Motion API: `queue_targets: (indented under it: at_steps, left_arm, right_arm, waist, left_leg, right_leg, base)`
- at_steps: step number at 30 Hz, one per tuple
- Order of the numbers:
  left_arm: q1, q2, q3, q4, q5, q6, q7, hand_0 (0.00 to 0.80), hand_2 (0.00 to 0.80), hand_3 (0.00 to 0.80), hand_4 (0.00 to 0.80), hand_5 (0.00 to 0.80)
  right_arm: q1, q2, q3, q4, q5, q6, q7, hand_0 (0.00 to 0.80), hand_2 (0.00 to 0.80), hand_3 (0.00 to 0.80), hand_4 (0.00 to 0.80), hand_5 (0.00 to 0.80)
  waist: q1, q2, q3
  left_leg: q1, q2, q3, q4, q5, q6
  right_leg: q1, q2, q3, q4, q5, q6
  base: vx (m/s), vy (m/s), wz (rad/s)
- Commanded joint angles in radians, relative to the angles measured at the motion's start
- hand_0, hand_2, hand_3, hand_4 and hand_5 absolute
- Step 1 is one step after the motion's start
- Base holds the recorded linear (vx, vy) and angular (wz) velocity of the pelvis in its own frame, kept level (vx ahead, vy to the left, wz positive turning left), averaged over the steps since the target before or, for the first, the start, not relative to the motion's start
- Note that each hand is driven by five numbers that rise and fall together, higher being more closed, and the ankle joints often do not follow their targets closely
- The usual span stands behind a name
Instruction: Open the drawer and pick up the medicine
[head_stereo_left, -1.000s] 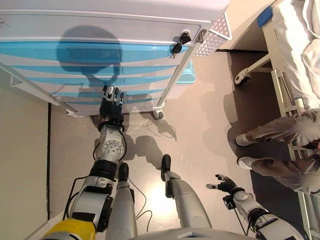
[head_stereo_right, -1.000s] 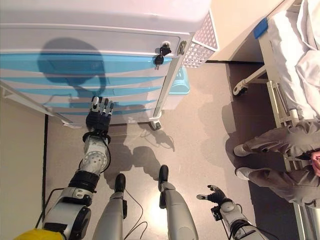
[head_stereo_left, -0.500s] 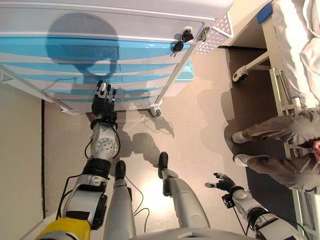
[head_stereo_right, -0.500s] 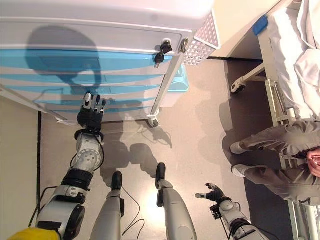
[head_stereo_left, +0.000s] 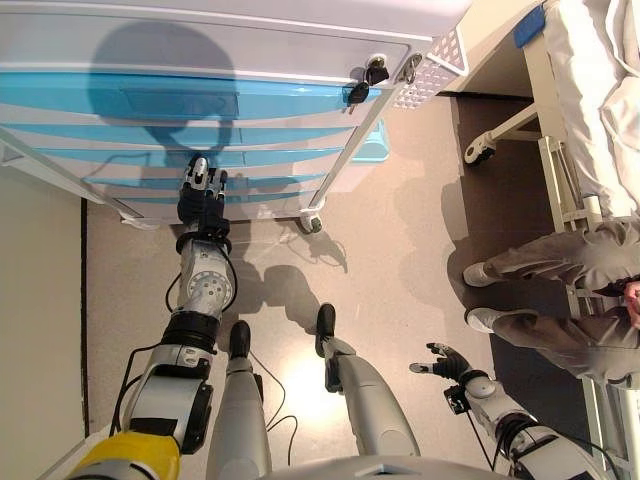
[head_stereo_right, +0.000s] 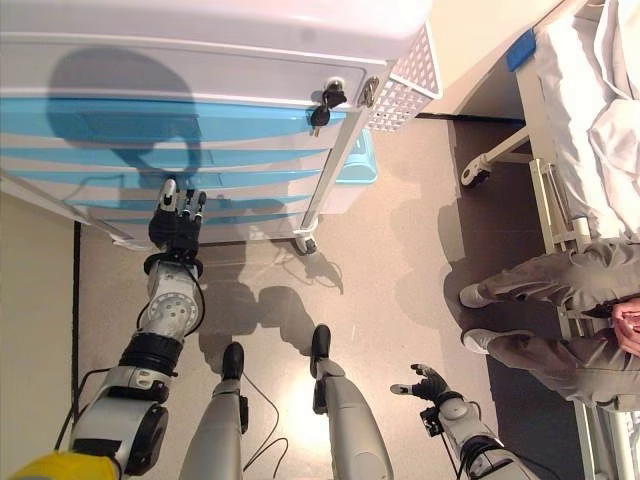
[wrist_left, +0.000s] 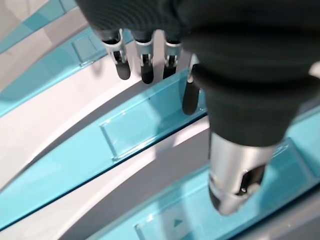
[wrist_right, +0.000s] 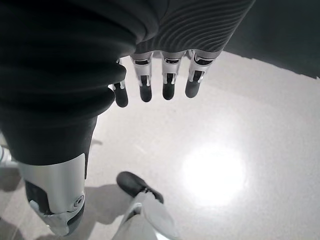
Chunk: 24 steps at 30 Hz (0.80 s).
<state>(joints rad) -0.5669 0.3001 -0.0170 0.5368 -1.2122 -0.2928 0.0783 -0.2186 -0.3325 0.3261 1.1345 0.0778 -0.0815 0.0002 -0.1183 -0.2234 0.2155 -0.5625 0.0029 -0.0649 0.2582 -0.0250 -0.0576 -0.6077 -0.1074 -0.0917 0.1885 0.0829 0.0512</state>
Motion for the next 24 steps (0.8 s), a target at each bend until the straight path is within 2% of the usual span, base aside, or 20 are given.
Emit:
queue_targets:
  at_steps: [1, 24]
  left_arm:
    - [-0.106, 0.061, 0.035, -0.074, 0.009, -0.059, -0.044, 0.0, 0.0, 0.0, 0.0, 0.0]
    - [-0.072, 0.05, 0.008, -0.186, 0.041, -0.059, -0.076, 0.0, 0.0, 0.0, 0.0, 0.0]
  right_arm:
    - [0.025, -0.071, 0.044, -0.005, -0.017, -0.008, 0.007, 0.0, 0.0, 0.0, 0.0, 0.0]
    - [0.031, -0.096, 0.027, -0.021, -0.038, -0.01, 0.02, 0.0, 0.0, 0.0, 0.0, 0.0]
  waist:
    - [0.013, -0.005, -0.043]
    - [0.019, 0.013, -0.038]
  left_leg:
    - [-0.064, -0.051, -0.051, 0.017, -0.006, 0.073]
    - [-0.08, -0.056, -0.057, 0.04, -0.01, 0.071]
  right_leg:
    - [0.002, 0.034, -0.018, 0.08, -0.039, 0.033]
    - [-0.004, 0.029, -0.017, 0.092, -0.036, 0.03]
  base:
    - [0.0, 0.0, 0.0]
    - [0.0, 0.0, 0.0]
